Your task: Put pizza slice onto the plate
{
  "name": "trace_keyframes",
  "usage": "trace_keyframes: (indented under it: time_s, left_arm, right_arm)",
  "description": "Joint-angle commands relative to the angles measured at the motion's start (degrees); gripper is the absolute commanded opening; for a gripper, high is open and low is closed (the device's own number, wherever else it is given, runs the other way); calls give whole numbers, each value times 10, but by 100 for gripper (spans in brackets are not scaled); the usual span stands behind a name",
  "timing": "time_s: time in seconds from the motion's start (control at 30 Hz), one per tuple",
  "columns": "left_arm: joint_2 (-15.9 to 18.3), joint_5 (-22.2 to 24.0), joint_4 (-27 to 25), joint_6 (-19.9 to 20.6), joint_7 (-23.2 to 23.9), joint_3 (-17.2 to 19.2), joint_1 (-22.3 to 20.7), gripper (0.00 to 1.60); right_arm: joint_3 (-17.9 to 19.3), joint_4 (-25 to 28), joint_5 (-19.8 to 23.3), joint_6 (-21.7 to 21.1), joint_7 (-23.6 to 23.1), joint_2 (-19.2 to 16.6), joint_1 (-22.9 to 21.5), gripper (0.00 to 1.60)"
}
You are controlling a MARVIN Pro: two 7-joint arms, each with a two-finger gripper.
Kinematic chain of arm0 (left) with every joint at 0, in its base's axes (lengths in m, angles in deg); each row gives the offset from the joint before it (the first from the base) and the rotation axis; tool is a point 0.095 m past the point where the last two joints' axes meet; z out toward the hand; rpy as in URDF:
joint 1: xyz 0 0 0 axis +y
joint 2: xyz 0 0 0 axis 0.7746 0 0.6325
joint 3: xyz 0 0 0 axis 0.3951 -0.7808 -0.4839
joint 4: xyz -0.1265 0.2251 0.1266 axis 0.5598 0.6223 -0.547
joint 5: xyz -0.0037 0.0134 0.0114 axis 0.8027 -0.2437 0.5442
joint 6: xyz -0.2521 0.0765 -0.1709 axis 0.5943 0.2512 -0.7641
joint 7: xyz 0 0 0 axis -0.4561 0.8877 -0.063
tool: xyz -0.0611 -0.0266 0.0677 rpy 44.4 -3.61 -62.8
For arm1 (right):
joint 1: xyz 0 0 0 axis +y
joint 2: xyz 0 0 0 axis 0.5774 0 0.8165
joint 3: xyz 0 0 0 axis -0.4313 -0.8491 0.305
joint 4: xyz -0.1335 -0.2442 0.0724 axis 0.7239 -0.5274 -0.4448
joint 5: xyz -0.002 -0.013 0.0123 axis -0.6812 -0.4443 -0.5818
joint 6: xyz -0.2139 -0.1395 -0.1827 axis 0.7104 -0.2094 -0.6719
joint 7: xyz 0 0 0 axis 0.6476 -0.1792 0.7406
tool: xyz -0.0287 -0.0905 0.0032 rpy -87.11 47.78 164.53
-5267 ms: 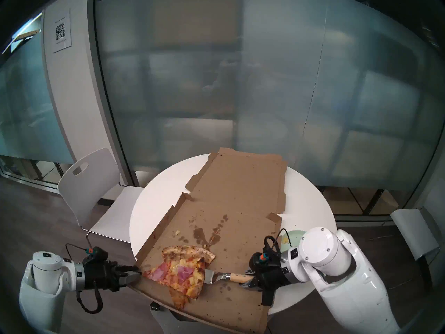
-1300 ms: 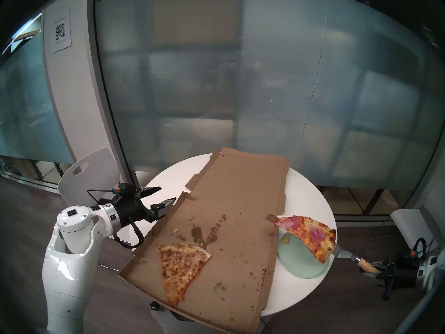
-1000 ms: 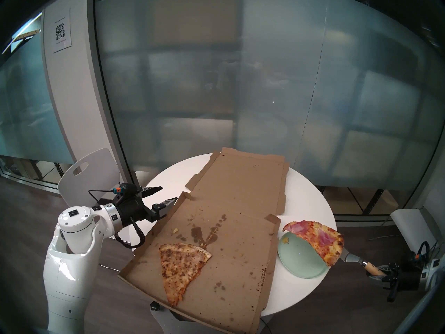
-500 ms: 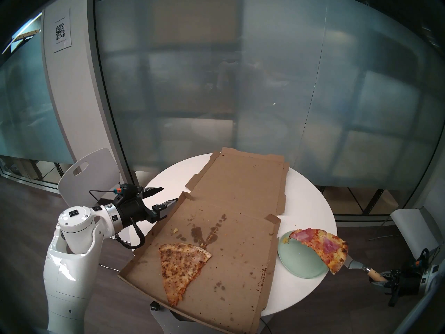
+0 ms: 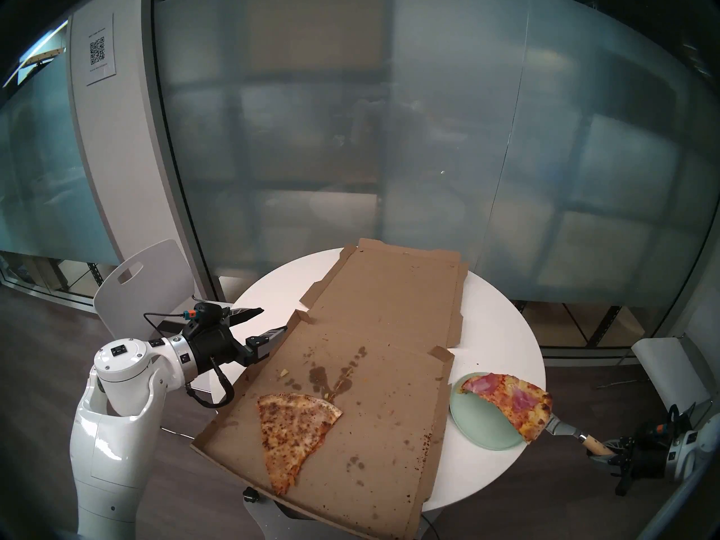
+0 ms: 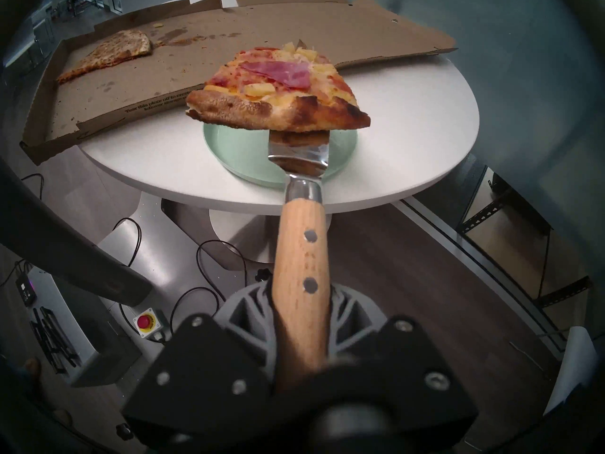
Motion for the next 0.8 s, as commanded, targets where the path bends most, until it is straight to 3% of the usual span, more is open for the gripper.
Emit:
trace_keyframes:
  time_s: [0.0,0.33,0.77]
  left_arm:
    - [-1,0,-17,-5,-2,3,3,160]
    - [-2,1,-15,-9,-3,4,7,160]
    - [0,-1,-11,-12,-3,3,5,160]
  right_arm:
    - [-2,-2,2,4,10,-3,-15,0]
    - [-11,12,-34,42,37,6,-9,0]
    - [-5,29,-44,71,48,26,-12,0]
